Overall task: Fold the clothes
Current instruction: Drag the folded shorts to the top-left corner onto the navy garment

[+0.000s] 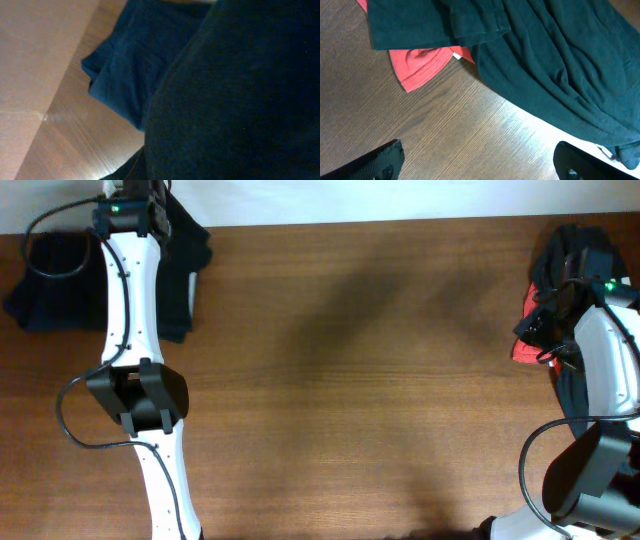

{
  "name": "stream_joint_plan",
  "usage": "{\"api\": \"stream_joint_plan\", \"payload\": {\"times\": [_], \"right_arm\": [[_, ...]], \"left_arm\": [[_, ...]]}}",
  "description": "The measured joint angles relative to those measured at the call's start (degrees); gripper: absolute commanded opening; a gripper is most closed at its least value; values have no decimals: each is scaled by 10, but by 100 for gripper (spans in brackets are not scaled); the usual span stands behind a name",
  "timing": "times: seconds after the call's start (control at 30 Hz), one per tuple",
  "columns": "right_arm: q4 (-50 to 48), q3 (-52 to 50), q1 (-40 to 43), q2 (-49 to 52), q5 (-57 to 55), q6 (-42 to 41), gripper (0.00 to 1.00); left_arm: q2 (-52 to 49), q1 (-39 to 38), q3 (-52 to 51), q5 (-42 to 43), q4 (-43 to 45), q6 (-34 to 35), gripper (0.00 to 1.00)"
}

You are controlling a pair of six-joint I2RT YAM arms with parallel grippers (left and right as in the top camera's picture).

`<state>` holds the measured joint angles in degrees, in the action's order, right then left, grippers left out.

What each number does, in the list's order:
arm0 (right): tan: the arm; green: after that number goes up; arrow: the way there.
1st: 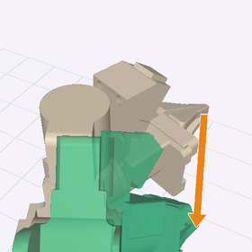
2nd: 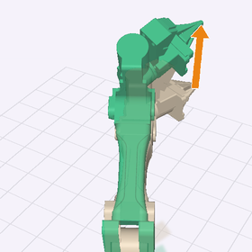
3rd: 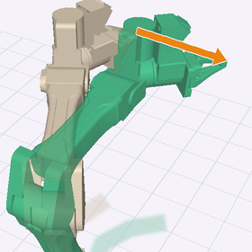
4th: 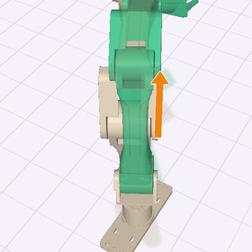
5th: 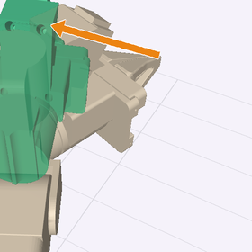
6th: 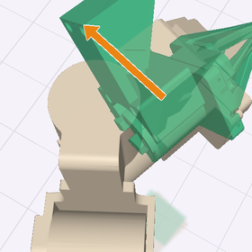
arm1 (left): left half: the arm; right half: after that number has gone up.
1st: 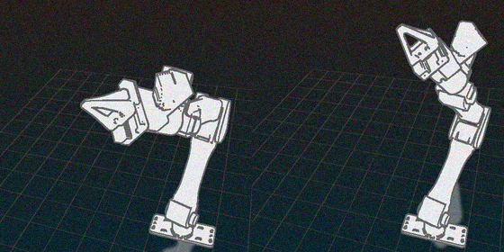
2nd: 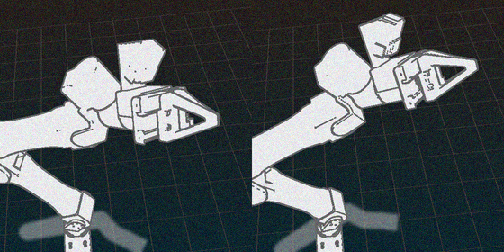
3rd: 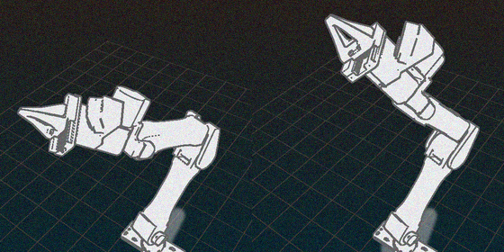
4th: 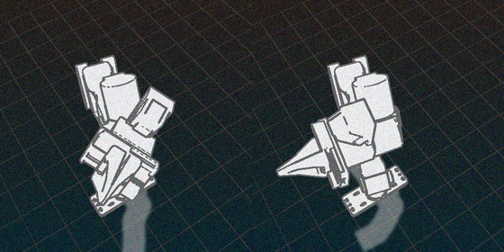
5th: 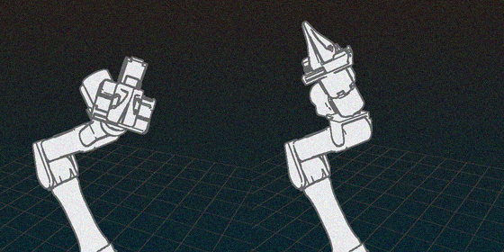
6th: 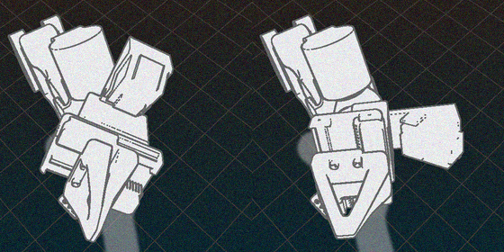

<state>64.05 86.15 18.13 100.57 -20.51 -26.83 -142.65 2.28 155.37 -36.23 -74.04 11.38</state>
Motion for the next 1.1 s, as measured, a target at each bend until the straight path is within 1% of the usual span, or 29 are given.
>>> {"api": "stream_joint_plan", "payload": {"times": [0.17, 0.23, 0.33, 0.43, 0.53, 0.67, 0.73, 0.77, 0.8, 0.83, 0.9, 1.03, 1.1], "right_arm": [[0, 0, 0, 0, 0, 0, 99], [0, 0, 0, 0, 0, 0, 99], [0, 0, 0, 0, 0, 0, 99], [0, 0, 0, 0, 0, 0, 99], [0, 0, 0, 0, 0, 0, 99], [0, 0, 0, 0, 0, 0, 99], [0, 0, 0, 0, 0, 0, 99], [0, 0, 0, 0, 0, 0, 99], [0, 0, 0, 0, 0, 0, 99], [0, 0, 0, 0, 0, 0, 99], [0, 0, 0, 0, 0, 0, 99], [0, 0, 0, 0, 0, 0, 99], [0, 0, 0, 0, 0, 0, 99]], "left_arm": [[-1, 0, 40, -5, -1, 42, 1], [-1, 0, 45, -5, 0, 46, 0], [-1, 1, 45, -7, 34, 48, 0], [-4, 3, 45, -9, 46, 48, 1], [-12, 28, 45, -9, 54, 48, 1], [-71, 66, 46, -13, 85, 48, 1], [-97, 87, 46, -17, 117, 50, 1], [-99, 93, 46, -17, 129, 50, 5], [-99, 97, 46, -16, 141, 50, 35], [-100, 101, 46, -15, 152, 52, 75], [-100, 112, 46, -16, 164, 53, 99], [-100, 119, 47, -17, 141, 56, 99], [-100, 110, 47, -17, 114, 56, 99]]}}
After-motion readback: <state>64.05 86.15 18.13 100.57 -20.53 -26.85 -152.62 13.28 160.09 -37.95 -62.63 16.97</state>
